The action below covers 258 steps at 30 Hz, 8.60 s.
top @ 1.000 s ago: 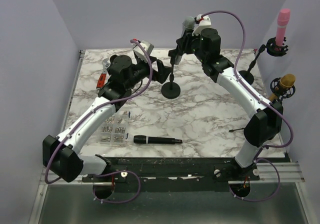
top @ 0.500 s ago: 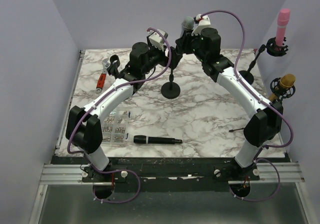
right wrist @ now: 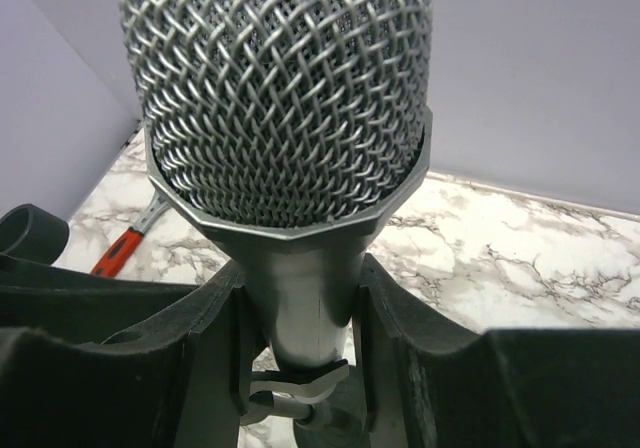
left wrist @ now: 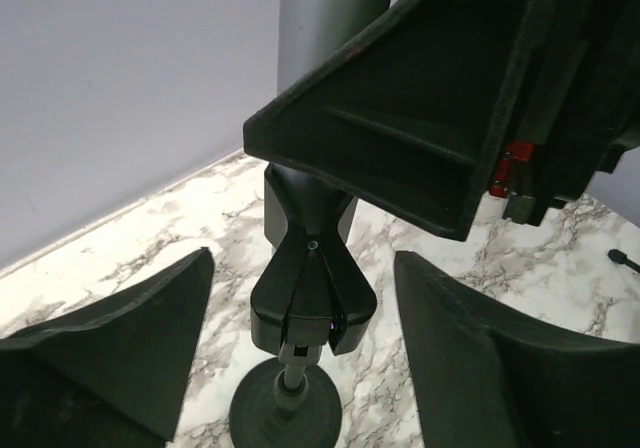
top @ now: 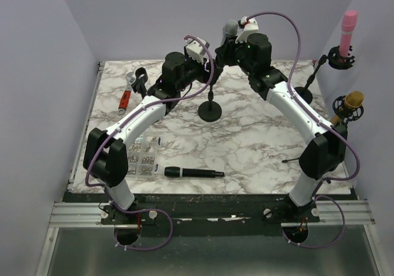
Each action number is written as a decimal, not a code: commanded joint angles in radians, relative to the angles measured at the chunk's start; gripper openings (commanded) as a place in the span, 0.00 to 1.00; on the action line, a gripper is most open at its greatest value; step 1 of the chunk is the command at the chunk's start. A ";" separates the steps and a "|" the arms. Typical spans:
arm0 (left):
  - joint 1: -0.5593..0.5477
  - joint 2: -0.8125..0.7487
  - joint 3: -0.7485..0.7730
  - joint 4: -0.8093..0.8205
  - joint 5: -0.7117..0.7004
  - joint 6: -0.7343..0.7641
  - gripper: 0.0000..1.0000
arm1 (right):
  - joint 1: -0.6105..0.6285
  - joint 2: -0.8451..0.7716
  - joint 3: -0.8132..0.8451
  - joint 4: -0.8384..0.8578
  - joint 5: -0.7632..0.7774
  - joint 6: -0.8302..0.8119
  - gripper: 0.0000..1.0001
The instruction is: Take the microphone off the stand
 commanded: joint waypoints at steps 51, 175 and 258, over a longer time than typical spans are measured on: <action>0.143 -0.312 0.153 -0.589 0.131 -0.152 0.99 | -0.055 -0.459 -0.299 -0.442 0.066 -0.125 0.01; 0.227 -0.912 -0.463 -0.220 -0.162 -0.103 0.99 | 0.619 -0.066 -0.191 -0.409 0.358 -0.517 0.90; 0.232 -0.847 -0.442 -0.234 -0.076 -0.159 0.99 | 0.534 0.125 -0.621 -0.164 -0.101 -0.721 0.36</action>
